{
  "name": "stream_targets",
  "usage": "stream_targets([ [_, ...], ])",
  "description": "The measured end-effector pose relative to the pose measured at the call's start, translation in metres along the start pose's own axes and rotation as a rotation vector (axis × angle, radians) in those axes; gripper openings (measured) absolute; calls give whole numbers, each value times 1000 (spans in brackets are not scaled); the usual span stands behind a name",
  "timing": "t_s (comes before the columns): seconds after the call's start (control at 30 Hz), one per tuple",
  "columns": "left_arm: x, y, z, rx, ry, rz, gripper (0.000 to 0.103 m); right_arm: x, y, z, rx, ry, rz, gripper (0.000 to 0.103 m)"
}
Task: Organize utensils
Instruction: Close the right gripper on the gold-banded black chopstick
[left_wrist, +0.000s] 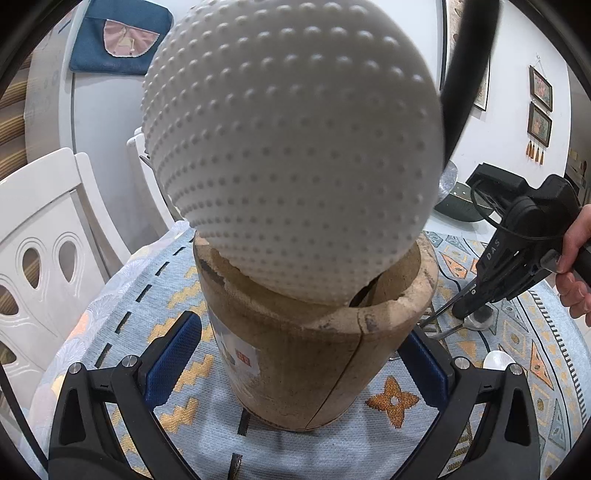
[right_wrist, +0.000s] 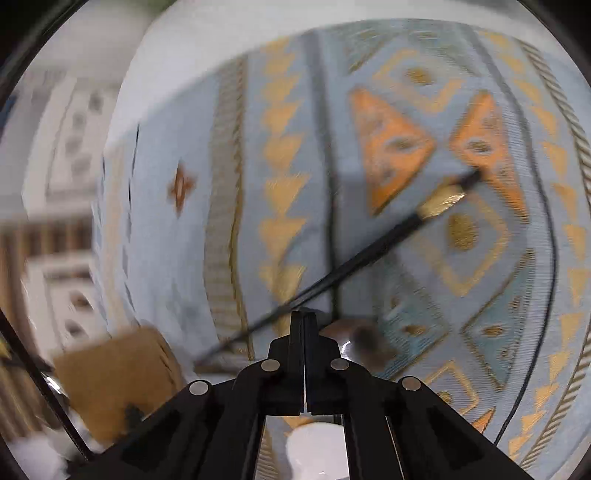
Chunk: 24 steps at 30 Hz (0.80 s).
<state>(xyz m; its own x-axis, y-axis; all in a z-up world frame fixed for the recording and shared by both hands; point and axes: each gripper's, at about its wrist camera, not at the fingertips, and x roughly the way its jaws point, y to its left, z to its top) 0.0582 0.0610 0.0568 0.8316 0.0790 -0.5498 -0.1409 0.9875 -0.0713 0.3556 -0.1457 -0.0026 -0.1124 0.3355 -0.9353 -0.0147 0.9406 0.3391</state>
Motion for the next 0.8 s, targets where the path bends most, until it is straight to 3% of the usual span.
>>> stream_targets([
  [0.17, 0, 2, 0, -5, 4, -7, 103, -21, -21, 0, 228, -123, 68, 1],
  [0.27, 2, 4, 0, -5, 7, -9, 103, -25, -25, 6, 287, -122, 112, 4],
  [0.37, 4, 8, 1, -10, 10, -15, 103, -10, -5, 14, 229, -62, 55, 24],
  [0.4, 4, 10, 1, -12, 10, -17, 103, -3, 0, 15, 229, -54, 48, 35],
  [0.47, 4, 11, 1, -13, 11, -19, 103, 4, 7, 17, 240, -77, 13, 38],
  [0.5, 4, 12, 1, -14, 11, -20, 103, 4, 15, 18, 227, -82, -18, 38],
  [0.57, 4, 14, 2, -15, 13, -22, 103, 8, 35, 23, 77, -58, -162, 30],
  [0.63, 3, 16, 2, -14, 11, -20, 103, 8, 39, 22, 13, -51, -212, 19],
  [0.7, 4, 18, 1, -14, 11, -19, 103, 7, 33, 18, 29, -48, -166, 12],
  [0.8, 4, 17, 1, -13, 11, -19, 103, 4, 15, 8, 77, -15, -15, 5],
])
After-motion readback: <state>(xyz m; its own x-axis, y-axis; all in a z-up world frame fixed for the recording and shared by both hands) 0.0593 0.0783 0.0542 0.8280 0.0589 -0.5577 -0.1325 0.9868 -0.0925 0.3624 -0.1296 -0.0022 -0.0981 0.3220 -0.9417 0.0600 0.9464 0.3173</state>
